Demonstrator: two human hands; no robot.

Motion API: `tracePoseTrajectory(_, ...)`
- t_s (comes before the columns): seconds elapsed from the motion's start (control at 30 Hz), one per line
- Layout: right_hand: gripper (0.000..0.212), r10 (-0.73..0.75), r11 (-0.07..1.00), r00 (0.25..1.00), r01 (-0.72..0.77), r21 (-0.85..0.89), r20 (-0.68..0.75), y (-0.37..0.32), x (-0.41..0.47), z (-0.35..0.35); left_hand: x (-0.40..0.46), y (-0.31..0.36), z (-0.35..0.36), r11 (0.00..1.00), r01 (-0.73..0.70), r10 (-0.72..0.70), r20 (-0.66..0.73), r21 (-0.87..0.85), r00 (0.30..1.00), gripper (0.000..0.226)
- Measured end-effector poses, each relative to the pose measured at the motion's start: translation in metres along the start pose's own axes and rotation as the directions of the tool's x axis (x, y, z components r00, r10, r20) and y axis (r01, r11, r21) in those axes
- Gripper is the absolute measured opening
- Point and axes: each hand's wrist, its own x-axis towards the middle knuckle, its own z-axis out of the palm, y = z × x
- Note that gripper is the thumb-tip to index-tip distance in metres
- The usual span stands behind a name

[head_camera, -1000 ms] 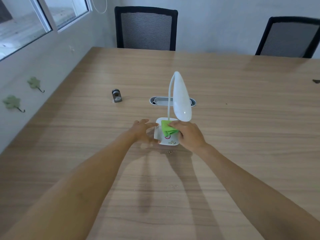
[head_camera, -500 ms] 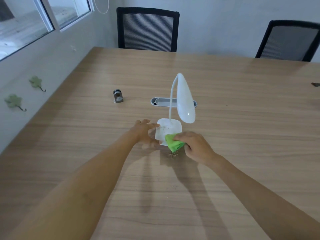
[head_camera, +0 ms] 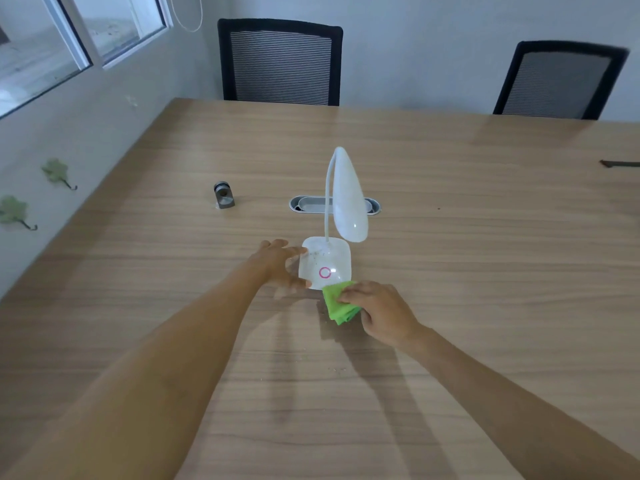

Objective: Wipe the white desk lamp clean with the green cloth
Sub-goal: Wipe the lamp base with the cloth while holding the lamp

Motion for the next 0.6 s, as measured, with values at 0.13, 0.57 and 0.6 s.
tracePoseTrajectory(0.13, 0.055, 0.057, 0.998, 0.988, -0.052, 0.035, -0.143, 0.005, 0.015, -0.020, 0.002, 0.001, 0.000, 1.000, 0.004, -0.004, 0.003, 0.018, 1.000, 0.094)
tracePoseTrajectory(0.57, 0.055, 0.065, 0.995, 0.998, -0.064, 0.082, -0.006, -0.004, 0.011, -0.005, 0.005, 0.002, 0.000, 0.998, 0.008, -0.009, 0.025, 0.062, 1.000, 0.100)
tracePoseTrajectory(0.6, 0.055, 0.074, 0.994, 0.997, -0.071, 0.082, -0.029, -0.004, 0.012, -0.009, 0.003, 0.002, -0.001, 0.998, 0.007, -0.008, 0.021, 0.057, 1.000, 0.099)
